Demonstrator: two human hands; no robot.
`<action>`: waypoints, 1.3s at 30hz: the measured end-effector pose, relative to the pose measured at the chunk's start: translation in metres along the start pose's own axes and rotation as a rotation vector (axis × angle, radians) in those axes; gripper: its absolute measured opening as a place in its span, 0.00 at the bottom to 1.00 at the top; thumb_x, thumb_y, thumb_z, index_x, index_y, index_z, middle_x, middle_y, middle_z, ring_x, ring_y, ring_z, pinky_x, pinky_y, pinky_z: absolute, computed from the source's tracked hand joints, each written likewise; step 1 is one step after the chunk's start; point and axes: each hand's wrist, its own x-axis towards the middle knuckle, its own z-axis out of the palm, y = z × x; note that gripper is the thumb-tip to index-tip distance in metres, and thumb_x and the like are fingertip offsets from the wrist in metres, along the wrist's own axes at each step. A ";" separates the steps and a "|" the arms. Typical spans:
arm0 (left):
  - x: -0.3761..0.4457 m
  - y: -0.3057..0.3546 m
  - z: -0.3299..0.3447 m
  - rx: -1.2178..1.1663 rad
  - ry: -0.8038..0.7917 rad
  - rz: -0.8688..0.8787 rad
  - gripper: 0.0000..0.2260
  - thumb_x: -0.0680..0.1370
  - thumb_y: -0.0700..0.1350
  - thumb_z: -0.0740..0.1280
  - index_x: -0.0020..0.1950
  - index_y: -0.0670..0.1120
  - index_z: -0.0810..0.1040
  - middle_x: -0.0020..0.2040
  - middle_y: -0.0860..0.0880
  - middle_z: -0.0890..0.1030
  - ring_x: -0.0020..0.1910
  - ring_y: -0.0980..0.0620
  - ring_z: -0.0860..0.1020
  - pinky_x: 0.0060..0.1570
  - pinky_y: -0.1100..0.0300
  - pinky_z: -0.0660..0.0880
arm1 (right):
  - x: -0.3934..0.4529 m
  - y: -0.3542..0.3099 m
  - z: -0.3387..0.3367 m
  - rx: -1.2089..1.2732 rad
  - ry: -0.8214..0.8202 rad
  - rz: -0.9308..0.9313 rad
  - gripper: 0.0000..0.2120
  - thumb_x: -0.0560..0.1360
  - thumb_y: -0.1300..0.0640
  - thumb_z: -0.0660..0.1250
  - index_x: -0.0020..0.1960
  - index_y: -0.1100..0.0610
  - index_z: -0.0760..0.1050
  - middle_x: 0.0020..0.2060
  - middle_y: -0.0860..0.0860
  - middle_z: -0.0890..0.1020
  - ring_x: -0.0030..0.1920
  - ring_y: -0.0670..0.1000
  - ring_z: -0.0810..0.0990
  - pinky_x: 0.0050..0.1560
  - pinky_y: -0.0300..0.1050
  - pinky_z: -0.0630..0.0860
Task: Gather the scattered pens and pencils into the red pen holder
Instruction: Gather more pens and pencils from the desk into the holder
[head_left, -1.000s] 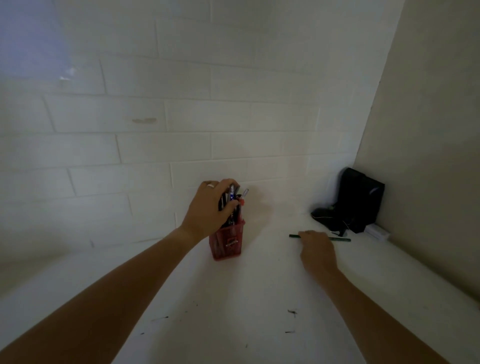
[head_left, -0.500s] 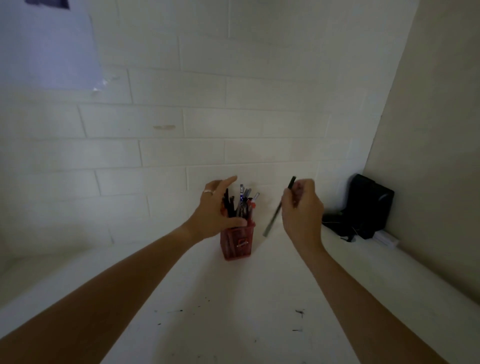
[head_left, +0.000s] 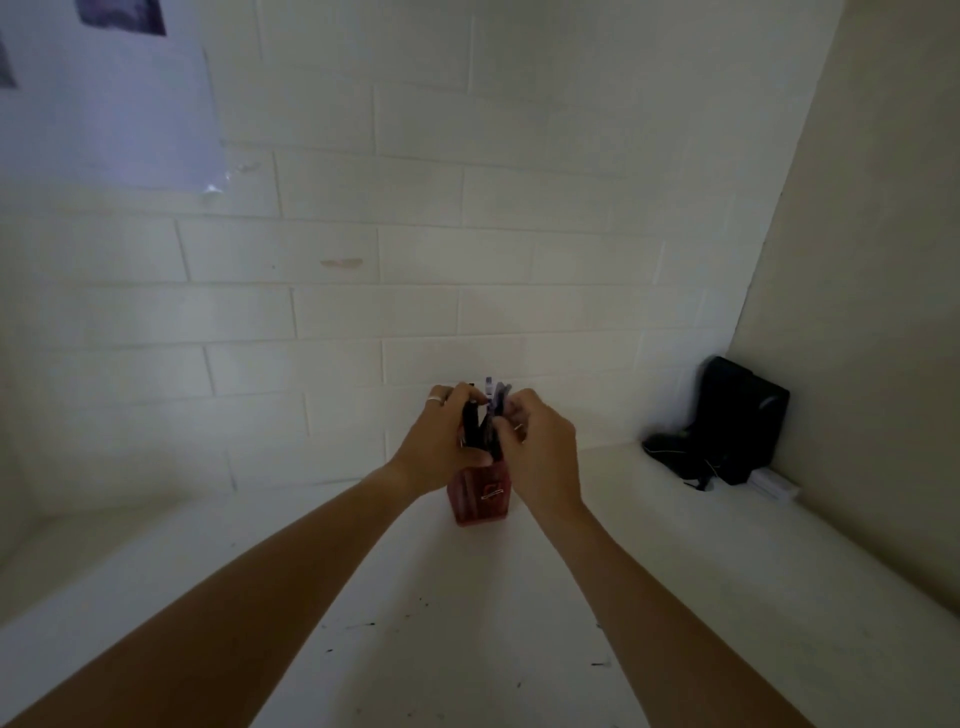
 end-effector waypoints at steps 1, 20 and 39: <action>0.000 0.000 0.000 0.006 0.004 0.001 0.32 0.66 0.42 0.80 0.66 0.48 0.70 0.63 0.46 0.68 0.57 0.47 0.73 0.61 0.55 0.73 | -0.002 -0.001 0.004 -0.046 0.007 0.023 0.03 0.77 0.57 0.68 0.50 0.54 0.77 0.44 0.47 0.79 0.41 0.47 0.79 0.39 0.36 0.72; -0.014 0.030 0.004 0.073 0.016 -0.006 0.29 0.69 0.39 0.77 0.67 0.45 0.70 0.64 0.44 0.68 0.57 0.45 0.75 0.60 0.58 0.73 | -0.043 0.006 -0.001 -0.108 -0.052 0.170 0.08 0.77 0.60 0.66 0.54 0.57 0.81 0.49 0.53 0.82 0.50 0.52 0.80 0.53 0.45 0.78; -0.022 0.054 0.015 0.040 -0.012 -0.117 0.32 0.68 0.35 0.76 0.69 0.44 0.67 0.60 0.37 0.71 0.61 0.42 0.71 0.51 0.61 0.66 | -0.068 0.042 -0.090 0.023 -0.365 0.195 0.16 0.78 0.55 0.69 0.65 0.54 0.76 0.62 0.48 0.80 0.57 0.49 0.81 0.55 0.38 0.76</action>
